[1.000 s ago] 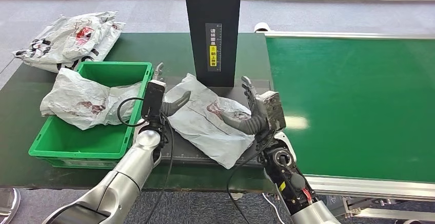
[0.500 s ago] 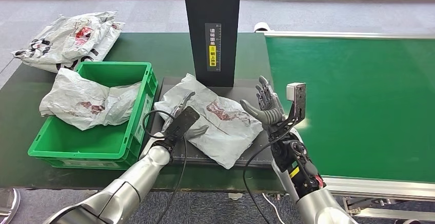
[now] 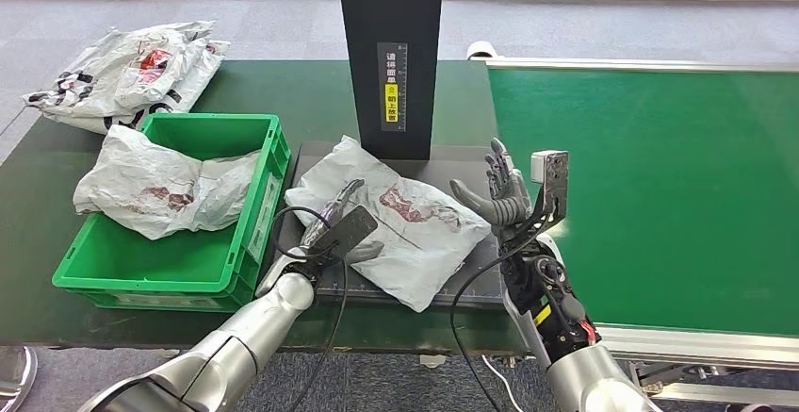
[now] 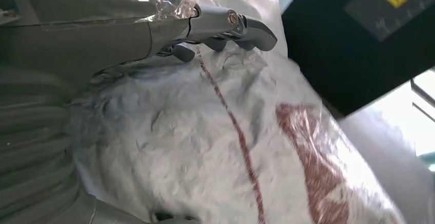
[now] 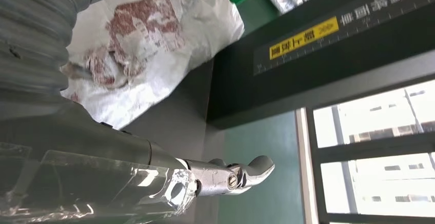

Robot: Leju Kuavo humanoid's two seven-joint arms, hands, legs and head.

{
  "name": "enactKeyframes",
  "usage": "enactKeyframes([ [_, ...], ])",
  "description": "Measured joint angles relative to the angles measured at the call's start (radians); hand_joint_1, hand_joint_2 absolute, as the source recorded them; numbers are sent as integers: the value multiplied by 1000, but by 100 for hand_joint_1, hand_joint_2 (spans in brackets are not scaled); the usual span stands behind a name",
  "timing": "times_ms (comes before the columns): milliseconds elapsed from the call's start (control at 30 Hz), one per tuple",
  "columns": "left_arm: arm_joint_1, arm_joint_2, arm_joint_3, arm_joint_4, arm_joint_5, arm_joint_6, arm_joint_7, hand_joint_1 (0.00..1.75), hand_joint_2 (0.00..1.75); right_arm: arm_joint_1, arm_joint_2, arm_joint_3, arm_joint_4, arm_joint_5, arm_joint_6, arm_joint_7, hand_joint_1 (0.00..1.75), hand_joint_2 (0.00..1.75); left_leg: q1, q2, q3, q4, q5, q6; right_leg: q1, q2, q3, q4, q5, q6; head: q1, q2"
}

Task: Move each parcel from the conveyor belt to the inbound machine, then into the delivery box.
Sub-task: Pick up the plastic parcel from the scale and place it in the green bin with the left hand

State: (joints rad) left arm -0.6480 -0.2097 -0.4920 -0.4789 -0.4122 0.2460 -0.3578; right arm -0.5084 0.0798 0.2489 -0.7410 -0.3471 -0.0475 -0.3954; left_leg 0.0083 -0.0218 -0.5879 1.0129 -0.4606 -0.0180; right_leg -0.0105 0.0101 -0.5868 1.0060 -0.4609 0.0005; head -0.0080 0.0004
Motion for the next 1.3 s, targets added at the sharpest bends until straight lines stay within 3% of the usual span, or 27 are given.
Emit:
enactKeyframes([
  [67, -6, 0, -21, 8, -56, -39, 24, 0, 175, -1, -4, -9, -3, 8, -10, 0, 0, 175, 0, 0, 0, 0, 0, 0, 0, 0, 0, 0, 0, 0, 0, 0],
  [200, -28, 5, -104, 33, -214, -92, 100, 175, 175, 1, -12, -22, -19, 40, -26, -8, 0, 175, 0, -1, 1, 0, 0, 0, 0, -1, 2, 0, 0, 0, 0, 0],
  [433, -36, 11, -204, 60, -369, -45, 189, 175, 175, 27, -9, -28, -73, 112, -20, 0, 0, 175, 0, -2, 6, 0, -1, 1, 0, -2, 8, 0, -1, 0, 0, 0],
  [1300, -39, 11, -190, 58, -490, 30, 232, 175, 175, 26, 18, -28, -78, 137, 8, 21, 0, 175, 0, -1, 11, 0, 0, 0, 1, -2, 13, 0, 0, 0, 0, 0],
])
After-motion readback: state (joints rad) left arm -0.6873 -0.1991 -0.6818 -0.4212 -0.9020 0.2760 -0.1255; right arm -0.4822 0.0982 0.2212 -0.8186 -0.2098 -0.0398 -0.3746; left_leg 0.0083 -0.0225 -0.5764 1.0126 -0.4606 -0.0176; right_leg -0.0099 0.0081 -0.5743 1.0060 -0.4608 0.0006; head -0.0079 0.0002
